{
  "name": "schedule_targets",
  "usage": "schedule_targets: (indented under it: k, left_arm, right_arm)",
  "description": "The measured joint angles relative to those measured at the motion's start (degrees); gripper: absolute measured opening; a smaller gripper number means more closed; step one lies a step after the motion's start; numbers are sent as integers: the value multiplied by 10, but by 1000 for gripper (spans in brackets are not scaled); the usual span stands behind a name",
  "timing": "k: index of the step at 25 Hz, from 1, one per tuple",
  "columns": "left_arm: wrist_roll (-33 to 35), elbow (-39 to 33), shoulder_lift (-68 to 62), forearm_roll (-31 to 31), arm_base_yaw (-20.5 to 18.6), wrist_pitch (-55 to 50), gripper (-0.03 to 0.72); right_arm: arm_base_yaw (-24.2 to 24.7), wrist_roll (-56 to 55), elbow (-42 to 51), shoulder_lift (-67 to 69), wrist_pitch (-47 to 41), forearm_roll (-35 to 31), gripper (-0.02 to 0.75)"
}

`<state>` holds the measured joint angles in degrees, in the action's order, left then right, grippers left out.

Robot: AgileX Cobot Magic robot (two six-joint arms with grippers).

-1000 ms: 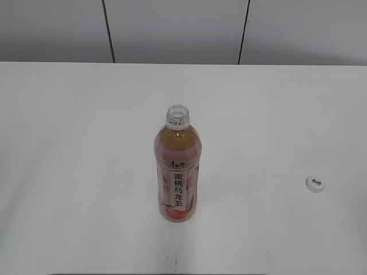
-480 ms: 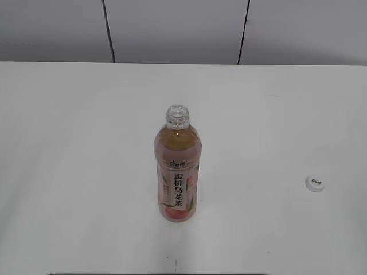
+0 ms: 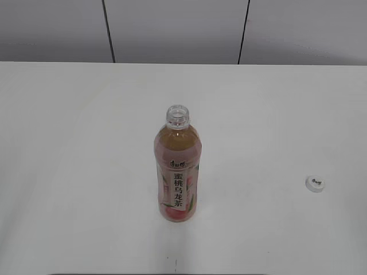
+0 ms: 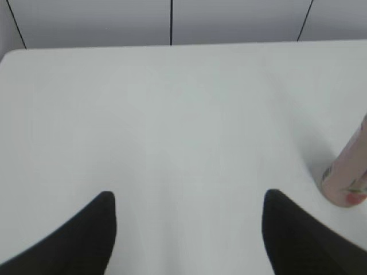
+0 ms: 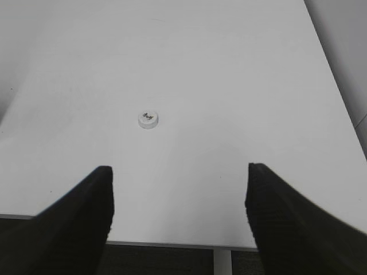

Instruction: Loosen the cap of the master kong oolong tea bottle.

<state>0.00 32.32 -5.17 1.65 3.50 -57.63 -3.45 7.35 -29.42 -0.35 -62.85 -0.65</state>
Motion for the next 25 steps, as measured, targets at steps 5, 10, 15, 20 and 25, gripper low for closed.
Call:
schedule_targets:
  k: [5, 10, 15, 20, 25]
  left_arm:
    - [0, -2, 0, 2, 0, -7, 485]
    - [0, -2, 0, 2, 0, -7, 485]
    - [0, -2, 0, 3, 0, -7, 478]
    - [0, -2, 5, 3, -8, -7, 468]
    - [0, -3, 54, 4, -21, -9, 468]
  right_arm:
    - [0, 0, 0, 0, 0, 0, 544]
    - [0, 0, 0, 0, 0, 0, 544]
    - [0, 0, 0, 0, 0, 0, 544]
    - [0, 0, 0, 0, 0, 0, 544]
    - [1, 0, 0, 0, 1, -1, 544]
